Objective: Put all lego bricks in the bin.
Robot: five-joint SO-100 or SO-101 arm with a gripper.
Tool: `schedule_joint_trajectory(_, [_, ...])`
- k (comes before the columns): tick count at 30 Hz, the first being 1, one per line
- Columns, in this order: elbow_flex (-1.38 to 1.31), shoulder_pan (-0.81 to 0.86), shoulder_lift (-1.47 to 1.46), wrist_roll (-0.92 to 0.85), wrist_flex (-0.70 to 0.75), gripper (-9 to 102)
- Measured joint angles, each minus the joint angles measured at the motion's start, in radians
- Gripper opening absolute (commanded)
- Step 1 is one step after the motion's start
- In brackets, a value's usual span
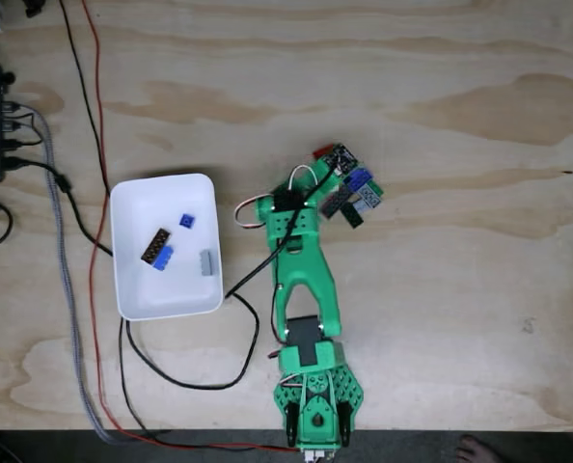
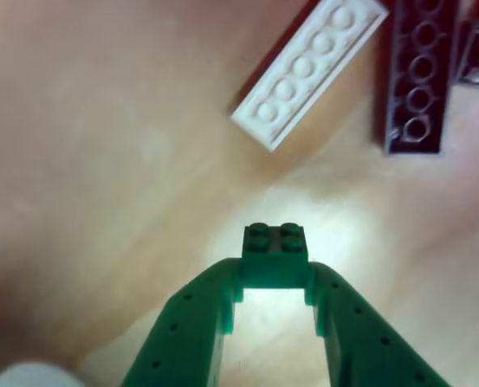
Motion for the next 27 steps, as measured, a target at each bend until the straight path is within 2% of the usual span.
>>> schedule_joint_trajectory(6, [-0.091,-0.267,0.252,-0.074,0.143,0])
schedule_joint_trajectory(11, [-0.232,-0.531,0.227,-0.035,0.209,1])
schedule_joint_trajectory(17, [-0.270,-0.666,0.110,-0.018,0.221,19])
schedule_joint_trajectory(20, [-0.268,-0.676,0.100,-0.008,0.215,21])
schedule_joint_trajectory(22, [-0.268,-0.620,0.133,0.029,0.196,21])
schedule_joint_trajectory(25, [-0.242,-0.453,0.259,0.038,0.164,19])
schedule_joint_trajectory(27, [-0.202,-0.281,0.331,0.014,0.135,18])
